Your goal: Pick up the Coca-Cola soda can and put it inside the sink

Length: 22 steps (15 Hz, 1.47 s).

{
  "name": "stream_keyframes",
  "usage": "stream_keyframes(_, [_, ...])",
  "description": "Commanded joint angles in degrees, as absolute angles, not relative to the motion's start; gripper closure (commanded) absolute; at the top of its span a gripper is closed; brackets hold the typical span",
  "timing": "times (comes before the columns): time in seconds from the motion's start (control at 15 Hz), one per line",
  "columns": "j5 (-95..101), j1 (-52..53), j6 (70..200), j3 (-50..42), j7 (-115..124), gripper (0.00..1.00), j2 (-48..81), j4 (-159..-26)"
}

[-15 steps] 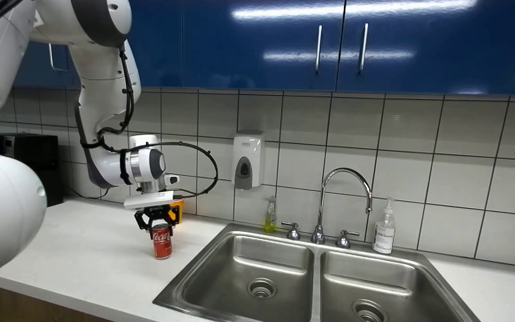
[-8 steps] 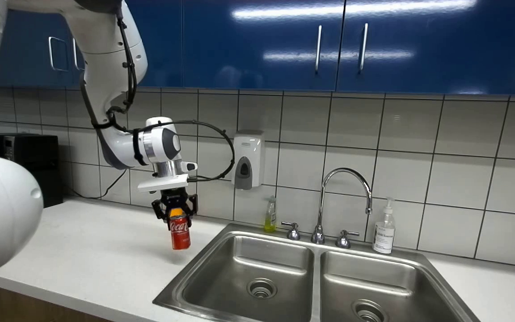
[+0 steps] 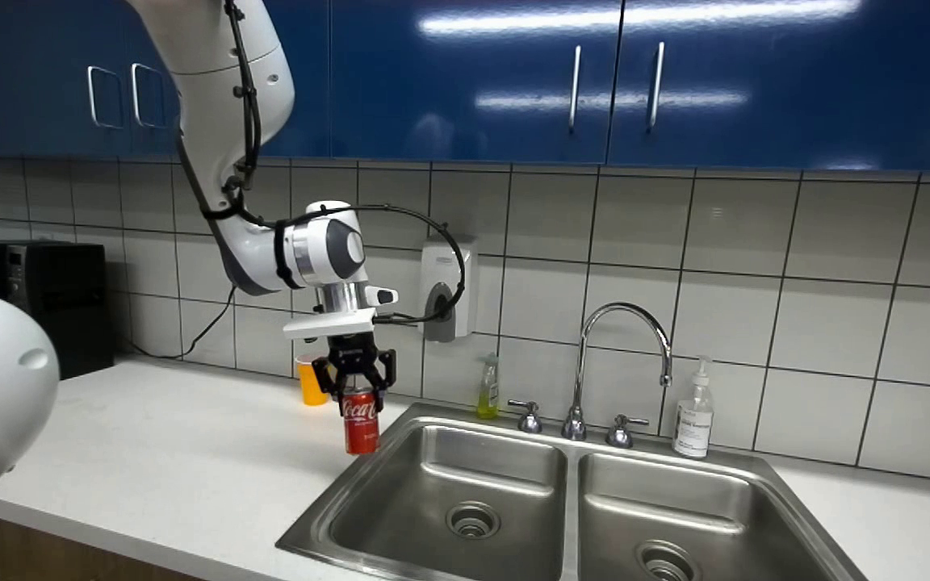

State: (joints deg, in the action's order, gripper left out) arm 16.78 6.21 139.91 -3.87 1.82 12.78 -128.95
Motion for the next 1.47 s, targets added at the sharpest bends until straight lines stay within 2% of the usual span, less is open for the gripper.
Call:
stream_keyframes(0.0, [15.8, 3.2, 139.3, -4.0, 3.0, 0.62, 12.2, -128.8])
stream_keyframes(1.4, [9.2, -6.2, 148.3, -10.4, 2.4, 0.62, 29.4, -116.2])
